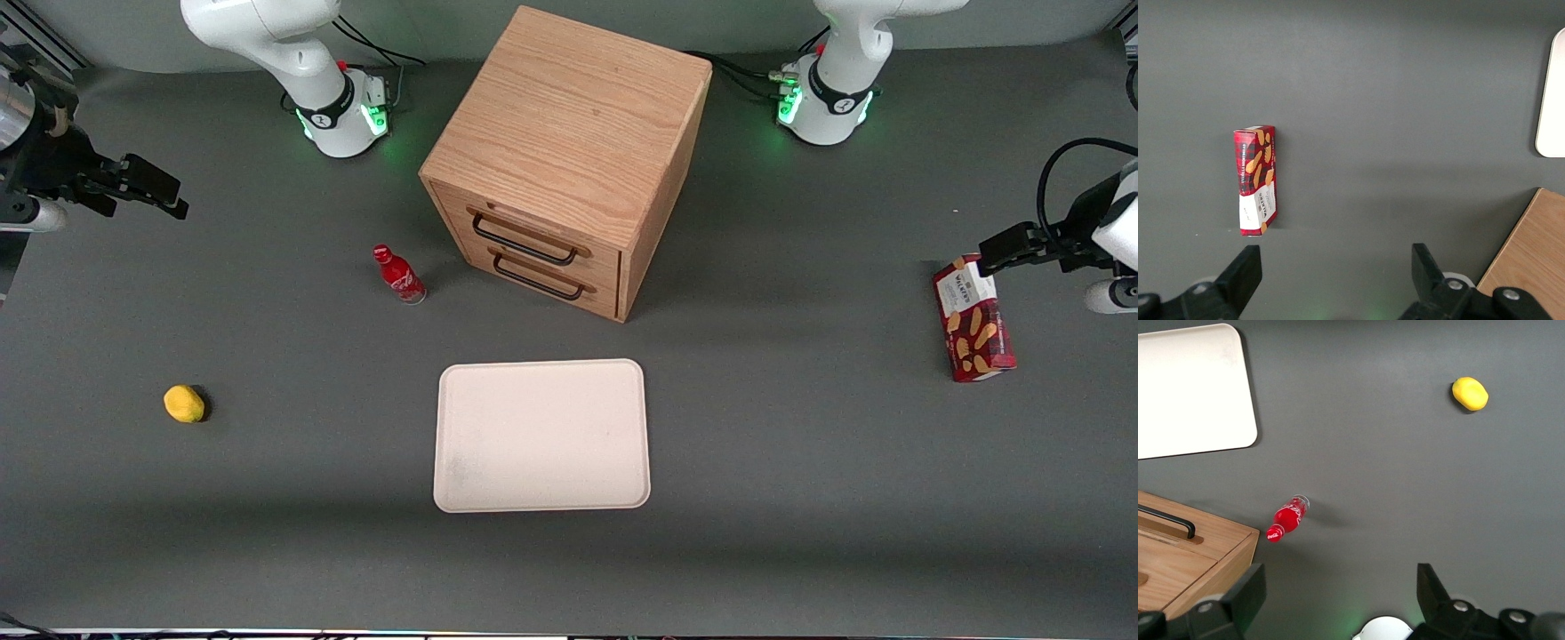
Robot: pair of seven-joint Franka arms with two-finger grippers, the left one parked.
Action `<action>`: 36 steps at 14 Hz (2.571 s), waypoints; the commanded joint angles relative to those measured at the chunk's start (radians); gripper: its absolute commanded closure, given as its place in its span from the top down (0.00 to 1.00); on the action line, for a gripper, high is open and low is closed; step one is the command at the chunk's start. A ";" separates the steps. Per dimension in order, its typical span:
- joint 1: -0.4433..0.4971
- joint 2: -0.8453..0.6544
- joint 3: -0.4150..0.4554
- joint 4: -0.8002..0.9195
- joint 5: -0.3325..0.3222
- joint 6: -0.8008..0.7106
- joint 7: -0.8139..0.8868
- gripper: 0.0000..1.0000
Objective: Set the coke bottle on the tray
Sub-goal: 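Move the right gripper down toward the red Coca-Cola bottle beside the cabinet, then close the right gripper around the red Coca-Cola bottle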
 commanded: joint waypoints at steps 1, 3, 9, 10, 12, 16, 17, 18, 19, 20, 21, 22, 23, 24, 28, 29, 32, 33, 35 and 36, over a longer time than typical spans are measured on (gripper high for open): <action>-0.001 0.028 -0.005 0.039 -0.010 -0.028 -0.022 1.00; -0.001 0.052 -0.005 0.045 -0.002 -0.027 -0.014 1.00; 0.013 0.068 0.064 -0.048 0.047 0.080 0.035 1.00; 0.013 0.062 0.087 -0.098 0.047 0.128 0.062 1.00; 0.014 0.047 0.124 -0.203 0.047 0.227 0.085 1.00; 0.023 -0.004 0.202 -0.451 0.084 0.453 0.147 1.00; 0.025 -0.006 0.210 -0.500 0.084 0.504 0.157 1.00; 0.025 -0.006 0.216 -0.551 0.084 0.562 0.157 1.00; 0.030 -0.001 0.225 -0.594 0.084 0.609 0.157 1.00; 0.031 0.008 0.233 -0.625 0.085 0.646 0.164 1.00; 0.033 0.014 0.257 -0.651 0.085 0.680 0.179 1.00; 0.033 0.019 0.279 -0.674 0.085 0.706 0.202 1.00; 0.034 0.023 0.296 -0.697 0.085 0.735 0.231 1.00; 0.034 0.025 0.310 -0.720 0.085 0.768 0.246 1.00; 0.042 0.025 0.314 -0.806 0.085 0.855 0.253 1.00; 0.043 0.025 0.314 -0.820 0.085 0.866 0.253 1.00; 0.043 0.023 0.314 -0.829 0.085 0.869 0.253 0.98; 0.043 0.023 0.314 -0.830 0.085 0.869 0.253 0.92; 0.050 0.025 0.314 -0.830 0.085 0.869 0.253 0.66; 0.050 0.025 0.314 -0.830 0.085 0.869 0.253 0.47</action>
